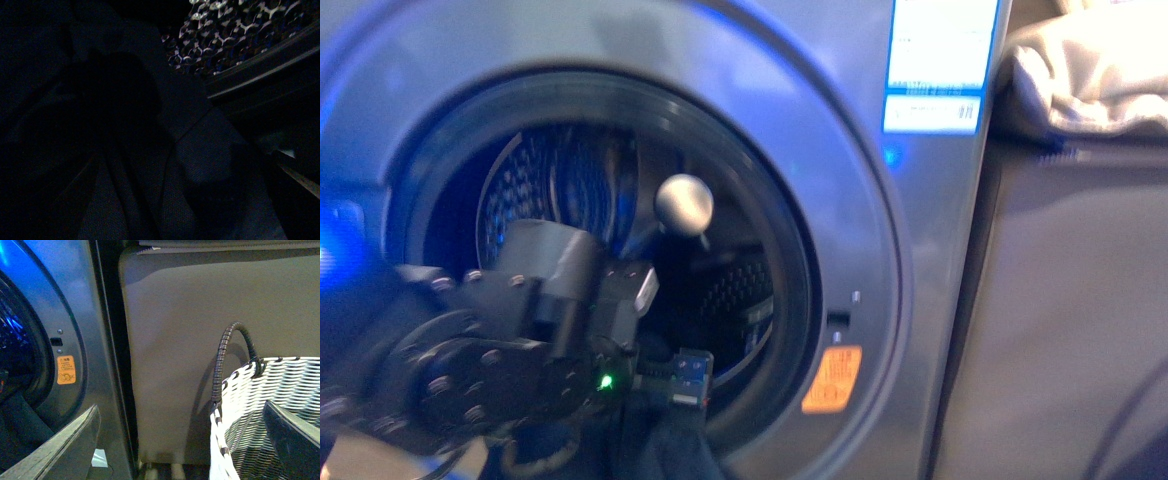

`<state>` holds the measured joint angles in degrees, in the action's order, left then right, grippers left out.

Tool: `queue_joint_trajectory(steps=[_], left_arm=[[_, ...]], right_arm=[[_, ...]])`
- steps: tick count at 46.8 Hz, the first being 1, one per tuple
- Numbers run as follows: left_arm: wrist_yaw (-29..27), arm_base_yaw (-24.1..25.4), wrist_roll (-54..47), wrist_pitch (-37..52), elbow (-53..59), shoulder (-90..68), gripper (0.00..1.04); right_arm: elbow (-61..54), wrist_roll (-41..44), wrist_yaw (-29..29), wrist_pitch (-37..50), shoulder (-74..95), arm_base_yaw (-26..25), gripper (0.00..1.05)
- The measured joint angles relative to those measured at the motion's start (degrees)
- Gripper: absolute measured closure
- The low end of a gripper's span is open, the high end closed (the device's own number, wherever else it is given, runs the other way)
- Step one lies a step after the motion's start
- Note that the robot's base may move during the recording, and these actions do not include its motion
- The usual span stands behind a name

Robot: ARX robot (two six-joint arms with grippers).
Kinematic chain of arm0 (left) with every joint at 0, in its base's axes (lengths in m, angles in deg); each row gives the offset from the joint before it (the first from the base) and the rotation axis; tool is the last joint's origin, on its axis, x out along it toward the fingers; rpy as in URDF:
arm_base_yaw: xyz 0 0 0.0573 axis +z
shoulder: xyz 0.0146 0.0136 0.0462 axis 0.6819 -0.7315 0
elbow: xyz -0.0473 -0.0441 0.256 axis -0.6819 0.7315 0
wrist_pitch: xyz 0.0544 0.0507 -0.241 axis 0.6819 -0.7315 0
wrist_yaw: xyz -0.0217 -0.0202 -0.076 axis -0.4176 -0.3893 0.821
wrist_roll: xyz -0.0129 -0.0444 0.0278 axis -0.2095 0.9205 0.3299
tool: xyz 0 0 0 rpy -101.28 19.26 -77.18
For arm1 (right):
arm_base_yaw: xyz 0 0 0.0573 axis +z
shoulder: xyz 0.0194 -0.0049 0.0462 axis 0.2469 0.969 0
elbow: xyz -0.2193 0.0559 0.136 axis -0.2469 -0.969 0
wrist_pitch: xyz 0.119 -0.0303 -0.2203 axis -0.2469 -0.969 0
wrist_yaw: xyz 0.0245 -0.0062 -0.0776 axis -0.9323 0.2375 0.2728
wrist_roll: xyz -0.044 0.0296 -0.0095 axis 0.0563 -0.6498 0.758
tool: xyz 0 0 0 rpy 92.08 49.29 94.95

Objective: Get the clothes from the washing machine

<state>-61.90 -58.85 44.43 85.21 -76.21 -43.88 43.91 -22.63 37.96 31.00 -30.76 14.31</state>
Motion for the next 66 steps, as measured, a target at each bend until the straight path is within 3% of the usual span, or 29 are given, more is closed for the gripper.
queue_joint_trajectory(steps=[18, 36, 52, 66], left_arm=[[-1.95, -0.31, -8.55, -0.11, -3.82, -4.57, 0.07], [-7.69, 4.07, -8.26, -6.78, -8.39, -6.78, 0.07], [1.99, 4.24, 4.17, -19.26, -13.05, -6.95, 0.07], [0.72, 2.14, 6.40, -20.24, -13.55, -6.86, 0.53]], right_arm=[[0.00, 0.00, 0.00, 0.00, 0.00, 0.00, 0.08], [0.00, -0.02, 0.00, 0.00, 0.00, 0.00, 0.08], [0.00, 0.00, 0.00, 0.00, 0.00, 0.00, 0.08], [0.00, 0.00, 0.00, 0.00, 0.00, 0.00, 0.08]])
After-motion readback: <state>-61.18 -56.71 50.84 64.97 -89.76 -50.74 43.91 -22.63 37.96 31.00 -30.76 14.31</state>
